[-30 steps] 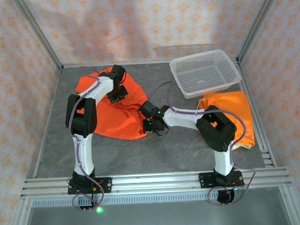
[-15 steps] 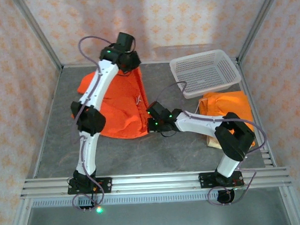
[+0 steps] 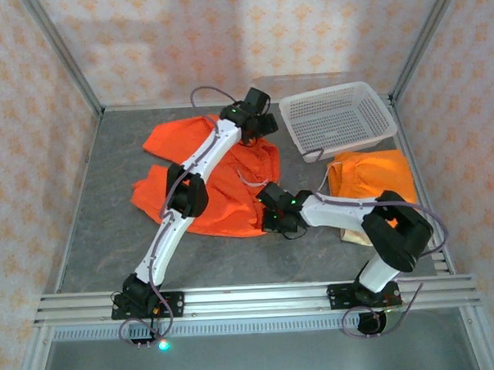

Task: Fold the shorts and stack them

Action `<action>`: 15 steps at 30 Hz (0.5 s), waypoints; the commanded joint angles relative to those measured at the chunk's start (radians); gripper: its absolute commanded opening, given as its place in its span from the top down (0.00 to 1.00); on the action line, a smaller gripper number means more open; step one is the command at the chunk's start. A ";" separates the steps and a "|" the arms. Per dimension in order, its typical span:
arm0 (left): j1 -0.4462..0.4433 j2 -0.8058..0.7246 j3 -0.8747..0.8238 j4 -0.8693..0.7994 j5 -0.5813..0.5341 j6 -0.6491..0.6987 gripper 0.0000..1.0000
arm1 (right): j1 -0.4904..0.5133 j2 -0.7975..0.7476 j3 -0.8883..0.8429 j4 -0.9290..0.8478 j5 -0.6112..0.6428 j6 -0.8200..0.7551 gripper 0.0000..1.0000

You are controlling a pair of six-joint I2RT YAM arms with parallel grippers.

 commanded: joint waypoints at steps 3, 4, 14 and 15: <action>0.141 -0.380 -0.155 0.007 -0.165 0.159 0.01 | -0.063 -0.108 -0.062 -0.094 0.000 0.021 0.89; 0.173 -0.425 -0.215 0.000 -0.165 0.160 0.00 | -0.066 -0.124 -0.062 -0.114 0.011 0.014 0.85; 0.465 -0.731 -0.922 0.127 -0.108 0.099 0.00 | -0.068 -0.206 0.182 -0.264 0.135 -0.175 0.27; 0.488 -0.731 -0.967 0.148 -0.092 0.088 0.01 | -0.069 -0.178 0.234 -0.282 0.154 -0.197 0.26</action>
